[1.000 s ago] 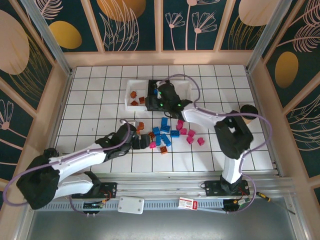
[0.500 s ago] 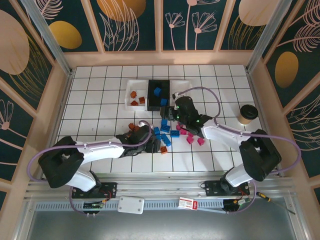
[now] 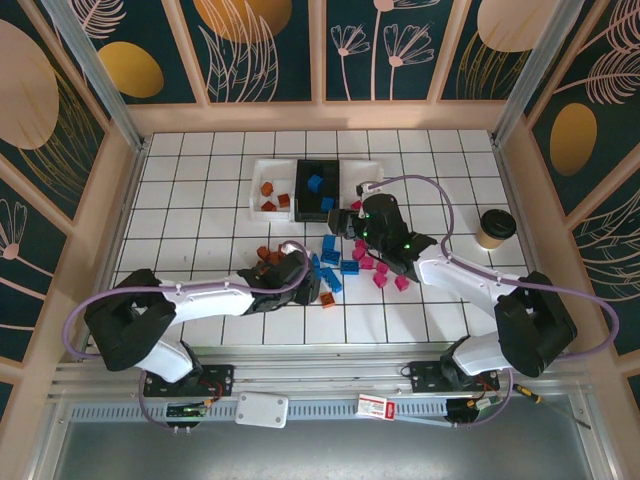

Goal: Sort the legos into containers by color
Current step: Pick up the lego from the middle-left of the table, then place the lego in the container.

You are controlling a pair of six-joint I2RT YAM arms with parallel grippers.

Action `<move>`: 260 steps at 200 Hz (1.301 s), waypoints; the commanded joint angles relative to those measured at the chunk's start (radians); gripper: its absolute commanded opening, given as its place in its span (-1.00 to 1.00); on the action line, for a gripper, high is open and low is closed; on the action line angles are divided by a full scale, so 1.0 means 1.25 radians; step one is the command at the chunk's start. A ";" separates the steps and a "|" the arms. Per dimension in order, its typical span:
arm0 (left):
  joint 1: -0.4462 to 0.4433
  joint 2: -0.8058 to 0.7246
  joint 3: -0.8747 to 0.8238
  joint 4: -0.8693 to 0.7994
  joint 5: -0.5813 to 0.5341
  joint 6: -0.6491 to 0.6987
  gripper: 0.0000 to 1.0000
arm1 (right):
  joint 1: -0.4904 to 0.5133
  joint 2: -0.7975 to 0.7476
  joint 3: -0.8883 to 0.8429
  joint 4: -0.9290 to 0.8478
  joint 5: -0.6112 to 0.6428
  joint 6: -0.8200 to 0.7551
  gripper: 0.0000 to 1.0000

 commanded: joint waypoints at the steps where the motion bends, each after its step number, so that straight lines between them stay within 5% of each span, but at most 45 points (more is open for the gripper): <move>1: 0.000 -0.020 -0.029 -0.044 -0.022 -0.015 0.19 | -0.007 -0.020 -0.010 0.027 0.016 0.008 0.31; 16: 0.000 -0.048 -0.046 -0.027 -0.008 -0.017 0.35 | -0.007 -0.019 -0.013 0.029 0.013 0.009 0.31; 75: 0.000 -0.014 -0.028 -0.026 -0.014 0.013 0.30 | -0.008 -0.023 -0.019 0.030 0.010 0.013 0.32; 192: 0.000 -0.052 -0.006 -0.034 -0.027 0.011 -0.47 | -0.016 -0.085 -0.051 0.003 0.041 0.013 0.32; 229: 0.000 -0.094 0.103 -0.085 -0.040 0.061 -0.48 | -0.028 -0.184 -0.112 -0.025 0.089 0.031 0.32; 260: 0.002 0.044 0.314 -0.078 -0.026 0.123 -0.50 | -0.047 -0.276 -0.185 -0.063 0.146 0.071 0.32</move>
